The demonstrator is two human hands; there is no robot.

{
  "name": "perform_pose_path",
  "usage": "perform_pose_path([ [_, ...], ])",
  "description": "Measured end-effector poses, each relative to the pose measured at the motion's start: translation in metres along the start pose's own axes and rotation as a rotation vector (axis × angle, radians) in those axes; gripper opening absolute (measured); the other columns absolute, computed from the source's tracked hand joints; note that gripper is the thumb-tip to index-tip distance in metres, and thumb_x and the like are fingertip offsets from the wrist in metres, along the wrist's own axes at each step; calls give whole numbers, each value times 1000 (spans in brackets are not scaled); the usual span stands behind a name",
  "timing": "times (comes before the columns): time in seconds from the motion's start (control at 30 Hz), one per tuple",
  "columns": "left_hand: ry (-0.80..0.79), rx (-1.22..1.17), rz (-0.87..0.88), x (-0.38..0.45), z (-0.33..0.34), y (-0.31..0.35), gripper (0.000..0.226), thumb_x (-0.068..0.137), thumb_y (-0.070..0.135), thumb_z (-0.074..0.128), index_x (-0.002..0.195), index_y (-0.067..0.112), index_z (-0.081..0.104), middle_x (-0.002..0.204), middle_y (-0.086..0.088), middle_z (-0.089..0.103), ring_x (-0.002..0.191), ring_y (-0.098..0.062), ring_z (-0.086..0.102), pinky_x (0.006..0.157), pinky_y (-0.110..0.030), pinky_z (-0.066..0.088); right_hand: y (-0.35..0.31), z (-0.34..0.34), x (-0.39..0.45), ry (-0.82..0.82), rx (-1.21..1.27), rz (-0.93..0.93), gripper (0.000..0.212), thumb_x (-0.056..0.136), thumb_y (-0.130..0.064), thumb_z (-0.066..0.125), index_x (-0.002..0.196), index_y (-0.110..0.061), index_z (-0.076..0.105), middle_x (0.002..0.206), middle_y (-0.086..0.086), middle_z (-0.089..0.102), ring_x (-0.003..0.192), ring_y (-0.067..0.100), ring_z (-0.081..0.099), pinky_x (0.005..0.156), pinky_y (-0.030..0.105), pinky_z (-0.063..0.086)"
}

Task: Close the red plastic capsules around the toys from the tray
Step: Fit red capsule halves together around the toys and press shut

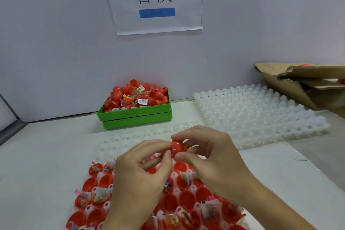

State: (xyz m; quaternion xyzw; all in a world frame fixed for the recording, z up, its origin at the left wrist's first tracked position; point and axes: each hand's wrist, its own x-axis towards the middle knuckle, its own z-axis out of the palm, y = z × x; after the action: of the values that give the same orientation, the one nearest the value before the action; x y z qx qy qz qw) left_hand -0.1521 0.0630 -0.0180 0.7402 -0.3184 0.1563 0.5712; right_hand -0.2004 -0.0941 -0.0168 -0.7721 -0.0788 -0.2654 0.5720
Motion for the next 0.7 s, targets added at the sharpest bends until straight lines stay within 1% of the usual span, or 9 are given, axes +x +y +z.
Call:
perform_pose_path([
  [0.07, 3, -29, -30, -1, 1, 1, 38, 80, -3, 72, 85, 35, 77, 88, 19, 73, 87, 2, 69, 68, -7, 53, 0, -1, 0, 3, -10, -3, 32, 76, -2, 78, 103, -19, 77, 93, -8, 70, 84, 19, 70, 75, 33, 60],
  [0.13, -20, -33, -36, -1, 1, 3, 34, 82, 1, 70, 89, 33, 78, 93, 21, 72, 92, 3, 68, 68, -8, 53, -1, -1, 0, 11, -37, -14, 32, 77, -2, 78, 104, -19, 76, 94, -8, 70, 85, 18, 70, 75, 33, 60],
  [0.2, -60, -29, -34, -1, 0, 5, 34, 83, 0, 69, 94, 31, 77, 98, 22, 71, 97, 4, 66, 71, -9, 54, -2, -2, 0, 18, -61, -21, 31, 77, -3, 78, 104, -18, 76, 94, -9, 70, 85, 16, 70, 75, 32, 60],
  [0.27, -81, -10, -33, 0, -1, 5, 36, 84, -3, 69, 96, 31, 76, 100, 24, 69, 100, 7, 64, 73, -8, 53, -2, -2, 1, 18, -80, -22, 30, 78, -3, 78, 104, -17, 76, 95, -8, 70, 85, 15, 70, 75, 31, 59],
  [0.4, -67, -18, -48, -1, 1, 5, 37, 81, -5, 71, 91, 30, 76, 95, 23, 71, 95, 8, 65, 72, -5, 51, -3, -1, 0, 15, -89, -16, 30, 78, -2, 77, 105, -16, 76, 96, -7, 70, 84, 14, 70, 76, 33, 59],
  [0.47, -45, -41, -66, -2, 1, 5, 35, 78, -5, 73, 90, 27, 78, 91, 22, 73, 91, 9, 67, 70, -3, 50, -2, -1, 1, 18, -86, -11, 31, 78, -2, 77, 106, -16, 76, 96, -7, 70, 84, 14, 70, 77, 35, 59],
  [0.53, -16, -62, -89, -2, 1, 6, 36, 75, -3, 76, 92, 28, 77, 87, 24, 74, 87, 10, 67, 68, -2, 49, -2, -3, 1, 19, -95, -9, 31, 79, -2, 77, 106, -17, 76, 96, -7, 70, 84, 13, 70, 78, 35, 59],
  [0.6, 3, -69, -101, -2, 1, 6, 39, 72, -1, 78, 94, 32, 76, 86, 26, 73, 86, 10, 68, 68, -3, 50, -1, -3, 1, 16, -100, -12, 31, 79, -1, 76, 105, -18, 76, 96, -8, 70, 85, 13, 70, 78, 34, 59],
  [0.7, -3, -93, -106, -1, 0, 5, 41, 71, 1, 79, 94, 34, 75, 89, 23, 74, 87, 7, 69, 72, -6, 52, -2, -3, 1, 19, -93, -9, 32, 79, -1, 77, 105, -19, 76, 96, -8, 70, 85, 12, 70, 78, 33, 59],
])
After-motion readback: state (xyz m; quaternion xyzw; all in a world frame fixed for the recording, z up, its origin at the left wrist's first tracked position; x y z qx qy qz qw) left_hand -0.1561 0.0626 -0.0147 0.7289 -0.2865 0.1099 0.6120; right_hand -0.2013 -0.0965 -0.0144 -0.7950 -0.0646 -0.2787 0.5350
